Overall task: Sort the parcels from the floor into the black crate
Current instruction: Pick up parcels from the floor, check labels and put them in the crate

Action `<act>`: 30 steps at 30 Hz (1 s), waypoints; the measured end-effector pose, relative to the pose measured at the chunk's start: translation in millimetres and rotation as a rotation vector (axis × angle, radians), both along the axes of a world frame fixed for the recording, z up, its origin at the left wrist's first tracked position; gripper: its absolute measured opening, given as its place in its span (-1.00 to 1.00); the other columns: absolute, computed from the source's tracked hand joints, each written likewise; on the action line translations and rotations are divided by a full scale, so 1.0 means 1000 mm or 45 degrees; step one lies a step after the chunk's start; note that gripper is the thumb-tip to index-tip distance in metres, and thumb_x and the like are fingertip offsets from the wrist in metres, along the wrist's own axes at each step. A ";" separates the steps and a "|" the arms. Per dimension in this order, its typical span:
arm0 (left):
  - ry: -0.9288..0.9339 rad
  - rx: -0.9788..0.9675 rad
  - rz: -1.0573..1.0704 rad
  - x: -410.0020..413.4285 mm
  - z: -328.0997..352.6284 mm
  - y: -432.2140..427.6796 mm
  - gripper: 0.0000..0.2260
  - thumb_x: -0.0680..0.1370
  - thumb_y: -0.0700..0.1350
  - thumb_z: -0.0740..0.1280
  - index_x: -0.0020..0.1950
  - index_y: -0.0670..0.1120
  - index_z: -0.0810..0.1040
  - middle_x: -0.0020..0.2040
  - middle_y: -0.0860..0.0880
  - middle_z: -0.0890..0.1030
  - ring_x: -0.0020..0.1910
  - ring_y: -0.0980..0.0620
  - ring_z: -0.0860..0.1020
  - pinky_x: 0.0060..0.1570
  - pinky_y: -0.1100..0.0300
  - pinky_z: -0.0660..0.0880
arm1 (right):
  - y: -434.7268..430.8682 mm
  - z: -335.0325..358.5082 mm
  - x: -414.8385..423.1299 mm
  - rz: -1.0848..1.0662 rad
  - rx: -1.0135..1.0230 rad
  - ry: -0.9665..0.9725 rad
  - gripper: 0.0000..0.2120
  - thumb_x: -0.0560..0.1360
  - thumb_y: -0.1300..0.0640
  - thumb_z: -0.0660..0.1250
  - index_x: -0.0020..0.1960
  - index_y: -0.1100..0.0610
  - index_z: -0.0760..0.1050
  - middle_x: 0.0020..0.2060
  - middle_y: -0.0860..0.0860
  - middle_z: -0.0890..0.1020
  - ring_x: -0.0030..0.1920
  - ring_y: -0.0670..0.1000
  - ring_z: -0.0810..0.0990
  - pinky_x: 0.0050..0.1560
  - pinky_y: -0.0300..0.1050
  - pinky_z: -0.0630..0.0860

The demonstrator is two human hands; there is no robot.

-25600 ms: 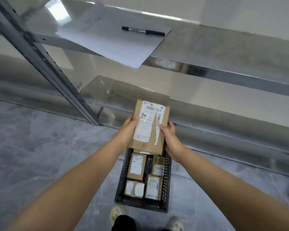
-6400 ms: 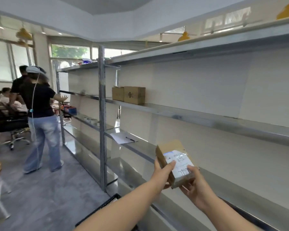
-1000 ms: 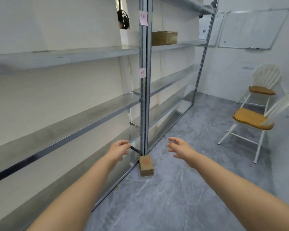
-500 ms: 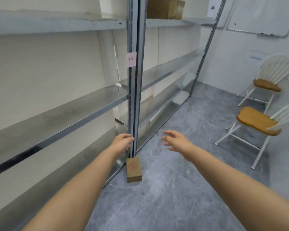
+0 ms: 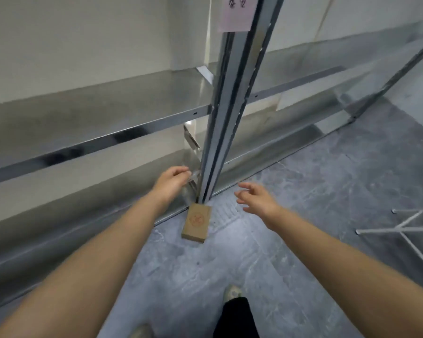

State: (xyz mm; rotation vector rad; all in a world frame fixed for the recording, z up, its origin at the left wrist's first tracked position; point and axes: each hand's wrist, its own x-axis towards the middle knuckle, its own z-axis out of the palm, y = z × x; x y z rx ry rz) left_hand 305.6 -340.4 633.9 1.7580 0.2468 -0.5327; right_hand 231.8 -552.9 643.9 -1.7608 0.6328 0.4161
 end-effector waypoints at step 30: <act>0.423 0.061 0.143 0.028 -0.687 -0.046 -0.60 0.58 0.03 0.24 0.38 -0.04 0.31 0.22 0.02 0.49 0.11 0.07 0.49 0.08 0.18 0.44 | -0.017 -0.700 0.094 -0.001 0.586 0.541 -0.46 0.50 -0.03 0.32 0.39 -0.18 0.14 0.28 -0.06 0.43 0.23 0.06 0.47 0.01 0.10 0.55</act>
